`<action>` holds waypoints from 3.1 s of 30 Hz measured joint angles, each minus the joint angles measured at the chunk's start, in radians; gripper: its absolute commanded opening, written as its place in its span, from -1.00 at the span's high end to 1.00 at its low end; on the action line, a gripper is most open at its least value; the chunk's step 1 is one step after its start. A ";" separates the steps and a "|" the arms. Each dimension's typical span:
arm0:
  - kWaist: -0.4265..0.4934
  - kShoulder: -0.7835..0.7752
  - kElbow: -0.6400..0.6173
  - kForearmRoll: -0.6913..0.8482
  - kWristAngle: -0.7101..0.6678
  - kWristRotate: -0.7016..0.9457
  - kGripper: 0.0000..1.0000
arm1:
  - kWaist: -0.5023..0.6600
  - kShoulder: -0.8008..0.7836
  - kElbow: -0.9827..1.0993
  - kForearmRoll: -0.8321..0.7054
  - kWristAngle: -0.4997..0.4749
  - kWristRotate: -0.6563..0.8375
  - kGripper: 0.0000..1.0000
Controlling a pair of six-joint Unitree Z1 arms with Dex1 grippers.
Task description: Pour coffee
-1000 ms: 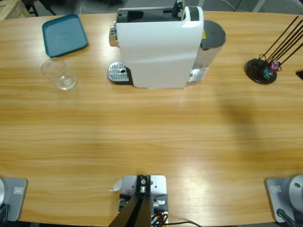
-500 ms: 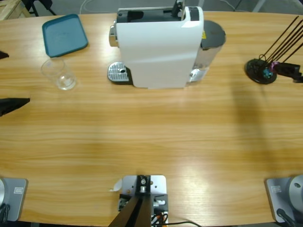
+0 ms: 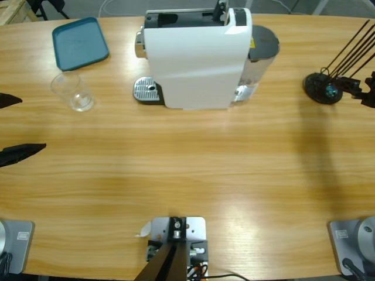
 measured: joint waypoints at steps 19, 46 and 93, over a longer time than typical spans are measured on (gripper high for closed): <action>0.005 0.006 0.003 -0.043 0.000 -0.005 -0.94 | -0.015 0.122 0.030 -0.115 0.024 -0.021 -0.08; 0.005 0.019 0.009 -0.066 0.000 -0.032 -0.93 | -0.063 0.173 0.051 -0.209 0.043 -0.027 0.56; 0.006 -0.023 0.087 -0.092 0.000 -0.064 -0.93 | -0.067 -0.293 -0.352 0.440 0.067 -0.139 1.00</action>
